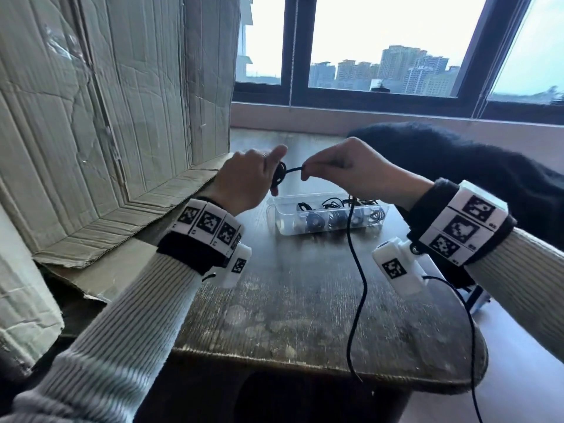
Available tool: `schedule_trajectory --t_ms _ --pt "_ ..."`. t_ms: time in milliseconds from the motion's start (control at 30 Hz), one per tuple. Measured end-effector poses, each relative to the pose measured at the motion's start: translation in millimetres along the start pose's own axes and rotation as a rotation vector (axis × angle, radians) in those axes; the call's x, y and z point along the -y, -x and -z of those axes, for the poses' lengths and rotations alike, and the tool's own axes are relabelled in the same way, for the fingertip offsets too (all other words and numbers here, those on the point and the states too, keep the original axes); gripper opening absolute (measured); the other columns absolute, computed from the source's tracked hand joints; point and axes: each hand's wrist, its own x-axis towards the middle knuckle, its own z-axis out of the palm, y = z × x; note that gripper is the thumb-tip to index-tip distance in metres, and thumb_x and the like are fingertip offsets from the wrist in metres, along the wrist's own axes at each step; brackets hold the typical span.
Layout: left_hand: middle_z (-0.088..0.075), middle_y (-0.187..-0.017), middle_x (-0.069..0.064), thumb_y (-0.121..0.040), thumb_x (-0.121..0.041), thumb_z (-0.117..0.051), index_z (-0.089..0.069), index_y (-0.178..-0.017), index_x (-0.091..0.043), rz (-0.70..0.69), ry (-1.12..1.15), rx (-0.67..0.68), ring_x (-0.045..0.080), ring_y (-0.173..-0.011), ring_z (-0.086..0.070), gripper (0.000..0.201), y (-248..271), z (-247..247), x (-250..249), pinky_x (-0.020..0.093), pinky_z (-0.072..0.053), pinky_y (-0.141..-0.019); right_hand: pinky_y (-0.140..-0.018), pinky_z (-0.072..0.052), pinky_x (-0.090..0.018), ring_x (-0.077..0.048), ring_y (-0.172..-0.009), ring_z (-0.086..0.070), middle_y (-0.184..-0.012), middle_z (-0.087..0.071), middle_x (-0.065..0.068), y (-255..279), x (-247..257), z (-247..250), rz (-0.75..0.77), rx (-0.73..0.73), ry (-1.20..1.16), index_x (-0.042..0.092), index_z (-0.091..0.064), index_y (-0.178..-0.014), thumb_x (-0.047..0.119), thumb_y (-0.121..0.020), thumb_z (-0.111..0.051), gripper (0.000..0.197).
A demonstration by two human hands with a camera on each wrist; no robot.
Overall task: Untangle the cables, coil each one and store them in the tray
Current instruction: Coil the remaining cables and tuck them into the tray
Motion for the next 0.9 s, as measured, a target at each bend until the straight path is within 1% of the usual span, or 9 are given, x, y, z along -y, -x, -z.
schedule_trajectory --t_ms 67,200,300,400,500,567,667,833,900 --pt "-0.066 -0.06 -0.004 -0.099 -0.055 -0.011 -0.069 -0.063 -0.016 0.002 0.1 0.126 0.01 -0.055 -0.057 0.079 -2 -6 2 0.038 -0.047 -0.088 -0.06 -0.049 -0.015 0.005 -0.058 -0.059 -0.069 -0.071 0.015 -9 -3 1 0.043 -0.039 0.037 0.004 -0.075 -0.095 0.011 -0.092 -0.061 0.016" --pt "-0.065 -0.053 -0.003 -0.095 -0.061 -0.021 -0.071 -0.073 -0.007 0.039 0.504 0.267 0.01 -0.043 -0.052 0.077 -1 -7 -5 0.026 -0.042 -0.051 -0.077 -0.05 -0.021 -0.002 -0.076 -0.066 -0.085 -0.073 0.007 -21 -17 7 0.049 -0.098 0.087 0.01 -0.077 -0.092 0.019 -0.089 -0.066 0.015" --pt "-0.056 -0.05 -0.01 -0.087 -0.049 -0.059 -0.064 -0.08 -0.002 0.056 0.678 0.259 0.006 -0.045 -0.047 0.048 1 0 -10 0.018 -0.038 -0.044 -0.061 -0.047 -0.015 0.001 -0.06 -0.057 -0.075 -0.067 0.002 -25 -21 12 0.005 -0.213 -0.072 0.003 -0.075 -0.092 0.021 -0.084 -0.072 0.02" --pt "-0.052 -0.05 -0.013 -0.091 -0.032 -0.06 -0.061 -0.079 -0.013 0.09 0.862 0.17 0.002 -0.045 -0.044 0.024 -1 9 -12 0.014 -0.038 -0.046 -0.054 -0.043 -0.023 -0.007 -0.053 -0.041 -0.065 -0.047 0.0 -27 -24 15 -0.18 -0.191 -0.233 0.006 -0.067 -0.086 0.033 -0.085 -0.07 0.026" --pt "-0.051 -0.052 -0.013 -0.094 -0.032 -0.055 -0.059 -0.079 -0.018 0.163 1.058 0.033 0.003 -0.049 -0.044 0.022 -5 15 -13 0.014 -0.04 -0.049 -0.049 -0.043 -0.023 -0.01 -0.052 -0.034 -0.063 -0.038 0.005 -25 -24 12 -0.299 -0.044 -0.417 0.012 -0.063 -0.087 0.032 -0.094 -0.058 0.022" --pt "-0.052 -0.057 -0.01 -0.095 -0.035 -0.052 -0.057 -0.08 -0.019 0.21 1.167 0.002 0.006 -0.056 -0.048 0.023 -6 17 -14 0.016 -0.045 -0.056 -0.044 -0.034 -0.019 -0.009 -0.048 -0.03 -0.062 -0.035 0.006 -24 -22 10 -0.314 0.005 -0.453 0.011 -0.063 -0.089 0.029 -0.098 -0.053 0.022" --pt "-0.054 -0.071 -0.003 -0.096 -0.038 -0.049 -0.056 -0.083 -0.019 0.309 1.376 0.002 0.014 -0.087 -0.06 0.024 -5 17 -12 0.033 -0.057 -0.078 -0.046 -0.021 -0.021 -0.008 -0.047 -0.026 -0.06 -0.035 0.007 -22 -18 5 -0.312 0.036 -0.441 0.01 -0.062 -0.094 0.024 -0.099 -0.048 0.021" --pt "-0.067 -0.116 0.009 -0.096 -0.047 -0.039 -0.052 -0.082 -0.018 0.387 1.768 -0.023 0.033 -0.115 -0.059 0.035 -8 24 4 0.049 -0.054 -0.084 -0.043 -0.022 -0.019 -0.008 -0.049 -0.026 -0.059 -0.036 0.007 -4 -25 -19 -0.346 0.187 -0.298 0.011 -0.062 -0.099 0.02 -0.102 -0.039 0.025" --pt "-0.07 -0.11 0.004 -0.098 -0.049 -0.032 -0.051 -0.087 -0.018 0.359 1.832 -0.079 0.03 -0.114 -0.061 0.038 -10 29 8 0.054 -0.051 -0.089 -0.042 -0.022 -0.021 -0.01 -0.05 -0.025 -0.058 -0.033 0.007 5 -31 -30 -0.311 0.244 -0.216 0.013 -0.062 -0.097 0.022 -0.103 -0.036 0.028"
